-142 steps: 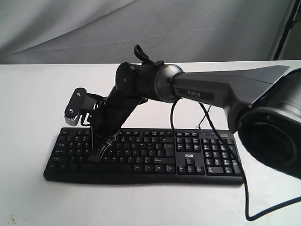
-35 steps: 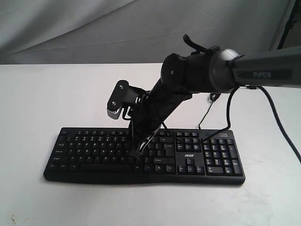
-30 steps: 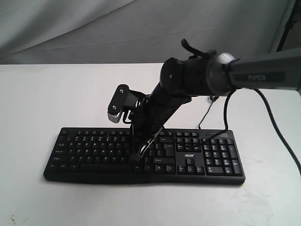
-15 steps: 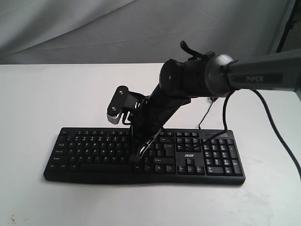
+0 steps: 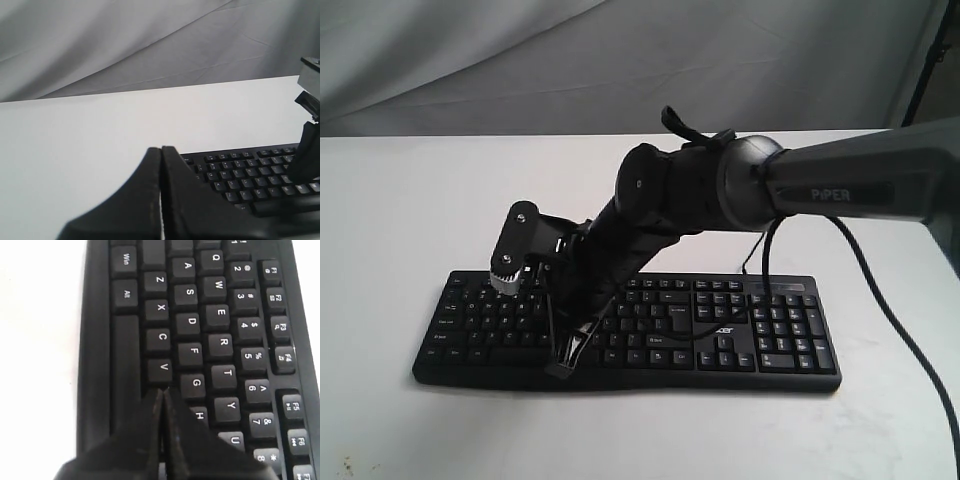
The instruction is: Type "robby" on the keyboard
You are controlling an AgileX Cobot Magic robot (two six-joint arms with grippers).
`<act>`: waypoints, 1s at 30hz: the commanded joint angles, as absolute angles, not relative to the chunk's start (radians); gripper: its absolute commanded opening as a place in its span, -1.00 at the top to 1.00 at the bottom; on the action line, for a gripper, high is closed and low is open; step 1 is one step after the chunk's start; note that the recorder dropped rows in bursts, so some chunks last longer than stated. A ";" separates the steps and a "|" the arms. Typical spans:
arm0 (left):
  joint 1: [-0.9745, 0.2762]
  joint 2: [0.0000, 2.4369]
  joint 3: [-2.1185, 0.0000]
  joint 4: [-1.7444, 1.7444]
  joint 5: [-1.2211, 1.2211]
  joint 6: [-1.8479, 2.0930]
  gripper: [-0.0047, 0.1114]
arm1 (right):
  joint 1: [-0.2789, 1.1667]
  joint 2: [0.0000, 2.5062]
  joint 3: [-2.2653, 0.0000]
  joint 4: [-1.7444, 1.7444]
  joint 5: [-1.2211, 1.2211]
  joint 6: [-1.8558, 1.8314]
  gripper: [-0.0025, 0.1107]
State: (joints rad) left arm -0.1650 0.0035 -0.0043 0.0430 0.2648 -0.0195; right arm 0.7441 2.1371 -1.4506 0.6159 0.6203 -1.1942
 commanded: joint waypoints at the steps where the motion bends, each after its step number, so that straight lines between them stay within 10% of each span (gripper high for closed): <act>1: -0.171 0.000 0.000 0.048 0.259 -0.022 0.92 | 0.748 2.123 -1.457 0.673 0.609 -1.250 0.96; 30: -0.171 0.000 0.000 0.048 0.259 -0.022 0.92 | 0.748 2.199 -1.491 0.673 0.621 -1.221 0.96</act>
